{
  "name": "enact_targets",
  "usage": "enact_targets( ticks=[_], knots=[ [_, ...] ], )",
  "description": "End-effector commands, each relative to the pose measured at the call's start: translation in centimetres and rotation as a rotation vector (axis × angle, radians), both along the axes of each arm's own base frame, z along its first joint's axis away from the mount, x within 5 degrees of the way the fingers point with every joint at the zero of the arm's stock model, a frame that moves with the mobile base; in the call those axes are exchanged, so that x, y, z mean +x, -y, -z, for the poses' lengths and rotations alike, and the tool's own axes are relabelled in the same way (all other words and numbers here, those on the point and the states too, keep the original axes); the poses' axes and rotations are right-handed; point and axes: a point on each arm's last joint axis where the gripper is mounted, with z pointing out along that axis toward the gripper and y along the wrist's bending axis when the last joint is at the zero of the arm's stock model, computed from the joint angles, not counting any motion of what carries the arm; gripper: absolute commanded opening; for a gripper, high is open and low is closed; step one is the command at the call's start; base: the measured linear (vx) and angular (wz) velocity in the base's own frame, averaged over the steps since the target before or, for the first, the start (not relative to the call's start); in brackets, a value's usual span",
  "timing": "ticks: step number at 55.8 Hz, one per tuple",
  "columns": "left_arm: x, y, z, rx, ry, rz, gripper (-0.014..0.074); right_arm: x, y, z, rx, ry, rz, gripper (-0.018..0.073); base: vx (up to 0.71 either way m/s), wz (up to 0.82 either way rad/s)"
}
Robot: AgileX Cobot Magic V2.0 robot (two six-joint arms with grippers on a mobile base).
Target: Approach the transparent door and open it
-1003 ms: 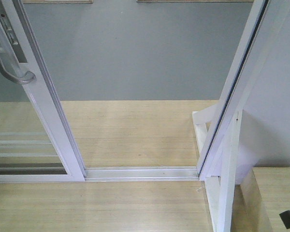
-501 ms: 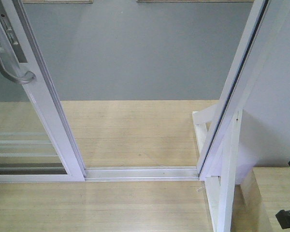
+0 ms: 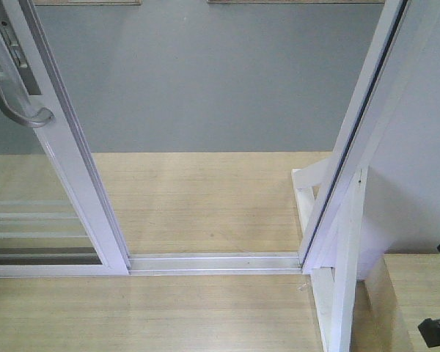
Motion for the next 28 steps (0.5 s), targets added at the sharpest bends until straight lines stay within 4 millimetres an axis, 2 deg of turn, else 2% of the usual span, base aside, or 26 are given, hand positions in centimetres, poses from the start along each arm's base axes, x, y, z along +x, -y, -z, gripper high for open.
enact_targets(
  ticks=[1,28],
  knots=[
    [-0.18,-0.08,-1.62,-0.019,0.120,-0.005,0.0000,-0.08,0.12,-0.71,-0.003,0.091,0.014,-0.0006,0.00,0.00],
    [-0.18,-0.08,-1.62,-0.019,0.120,-0.005,0.0000,-0.08,0.12,-0.71,-0.002,0.091,0.014,-0.0006,0.00,0.00]
  ],
)
